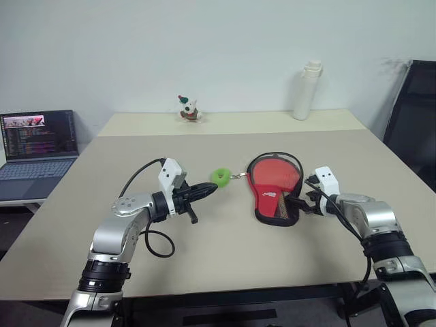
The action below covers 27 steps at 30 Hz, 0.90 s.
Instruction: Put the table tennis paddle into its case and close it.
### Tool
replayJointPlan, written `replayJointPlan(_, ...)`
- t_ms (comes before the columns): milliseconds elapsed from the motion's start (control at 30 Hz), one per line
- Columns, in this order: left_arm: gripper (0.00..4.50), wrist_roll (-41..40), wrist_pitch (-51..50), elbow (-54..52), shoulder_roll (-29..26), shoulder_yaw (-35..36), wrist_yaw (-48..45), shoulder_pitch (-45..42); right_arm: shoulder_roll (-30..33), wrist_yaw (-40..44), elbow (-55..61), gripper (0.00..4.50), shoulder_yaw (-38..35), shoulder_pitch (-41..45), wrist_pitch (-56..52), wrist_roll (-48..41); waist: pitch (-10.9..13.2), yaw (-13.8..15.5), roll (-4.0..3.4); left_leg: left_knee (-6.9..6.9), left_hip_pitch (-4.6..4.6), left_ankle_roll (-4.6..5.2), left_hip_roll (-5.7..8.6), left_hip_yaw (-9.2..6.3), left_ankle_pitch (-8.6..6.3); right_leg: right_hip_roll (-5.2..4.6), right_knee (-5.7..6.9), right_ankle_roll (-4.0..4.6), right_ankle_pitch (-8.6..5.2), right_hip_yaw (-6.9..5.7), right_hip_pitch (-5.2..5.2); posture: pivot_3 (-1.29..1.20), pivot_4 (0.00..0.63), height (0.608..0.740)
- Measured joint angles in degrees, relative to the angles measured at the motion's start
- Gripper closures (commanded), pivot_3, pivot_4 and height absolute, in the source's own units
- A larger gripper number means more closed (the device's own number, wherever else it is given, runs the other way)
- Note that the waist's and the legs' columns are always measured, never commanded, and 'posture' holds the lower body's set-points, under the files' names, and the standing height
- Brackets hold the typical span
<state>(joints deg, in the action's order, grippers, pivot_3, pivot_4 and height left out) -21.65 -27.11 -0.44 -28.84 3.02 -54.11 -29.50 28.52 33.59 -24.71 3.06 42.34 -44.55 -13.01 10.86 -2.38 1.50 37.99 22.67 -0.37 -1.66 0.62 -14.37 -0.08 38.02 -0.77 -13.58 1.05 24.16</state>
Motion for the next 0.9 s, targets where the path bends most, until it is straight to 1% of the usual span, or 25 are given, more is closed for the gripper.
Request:
replayJointPlan(67,4.46,0.0,0.0,-0.01,-0.14,-0.01,-0.01,0.0,-0.68,0.44,-1.03,0.0,0.42,0.85,0.05,0.72,-0.04,-0.25,0.05,-0.01,-0.08,0.0,-0.01,0.01,0.0,0.04,0.01,0.01,0.01,0.01,-0.04,0.0,0.15,0.74)
replayJointPlan(167,4.5,0.01,0.01,-0.08,-0.46,-0.01,-0.01,0.02,-1.66,1.39,-2.58,0.59,0.56,1.79,0.36,1.47,-0.1,-0.62,0.11,-0.02,-0.13,0.0,-0.02,0.01,0.0,0.08,0.02,0.03,0.01,0.02,-0.06,0.0,0.15,0.74)
replayJointPlan(267,4.5,0.0,0.01,-0.88,-1.3,0.0,0.01,0.61,-2.83,2.45,-3.54,1.49,0.57,2.34,0.49,2.27,-0.24,-0.93,0.24,-0.04,-0.16,0.0,-0.06,0.01,0.0,0.09,0.03,0.03,0.01,0.04,-0.07,0.0,0.15,0.74)
replayJointPlan(433,4.5,-0.08,0.01,-1.9,-2.85,0.03,-0.22,2.72,-4.5,3.69,-4.54,3.14,0.27,2.86,-0.08,2.31,-0.47,-1.06,0.39,-0.05,-0.25,0.0,-0.11,0.03,0.0,0.09,0.06,0.06,0.03,0.07,-0.11,0.0,0.15,0.74)
replayJointPlan(567,4.5,-1.78,-0.41,-2.87,-5.27,0.16,-1.97,5.66,-5.75,4.53,-4.25,4.33,-0.46,3.16,-2.31,1.81,-0.49,-1.12,0.4,-0.07,-0.27,0.0,-0.13,0.04,0.0,0.09,0.07,0.09,0.03,0.07,-0.1,0.0,0.15,0.74)
replayJointPlan(600,4.5,-2.28,-0.64,-3.39,-5.92,0.2,-2.68,6.34,-5.93,4.72,-4.17,4.48,-0.83,3.16,-2.85,1.47,-0.49,-1.12,0.4,-0.09,-0.27,0.0,-0.15,0.03,0.0,0.09,0.05,0.1,0.03,0.08,-0.1,0.0,0.15,0.74)
replayJointPlan(700,4.5,-3.2,-1.07,-4.32,-8.8,0.21,-5.24,8.29,-6.6,4.85,-2.5,4.48,-1.5,3.1,-5.37,0.68,-0.48,-1.16,0.39,-0.14,-0.25,0.01,-0.15,0.06,-0.01,0.09,0.04,0.12,0.02,0.09,-0.05,0.0,0.15,0.74)
replayJointPlan(767,4.5,-3.48,-1.14,-4.95,-11.37,0.21,-7.26,10.23,-7.12,5.29,0.27,4.48,-1.47,2.46,-8.02,-0.26,-0.48,-1.25,0.39,-0.19,-0.21,0.01,-0.19,0.02,-0.01,0.08,0.04,0.19,-0.03,0.09,0.0,0.0,0.15,0.74)
replayJointPlan(900,4.5,-4.97,-1.54,-6.8,-14.34,0.22,-10.5,12.79,-8.33,6.04,6.19,4.48,-1.16,0.62,-12.95,-2.34,-0.46,-1.23,0.36,-0.2,0.01,0.01,-0.52,-0.15,-0.02,0.08,0.04,0.31,-0.1,0.05,0.15,0.0,0.15,0.74)
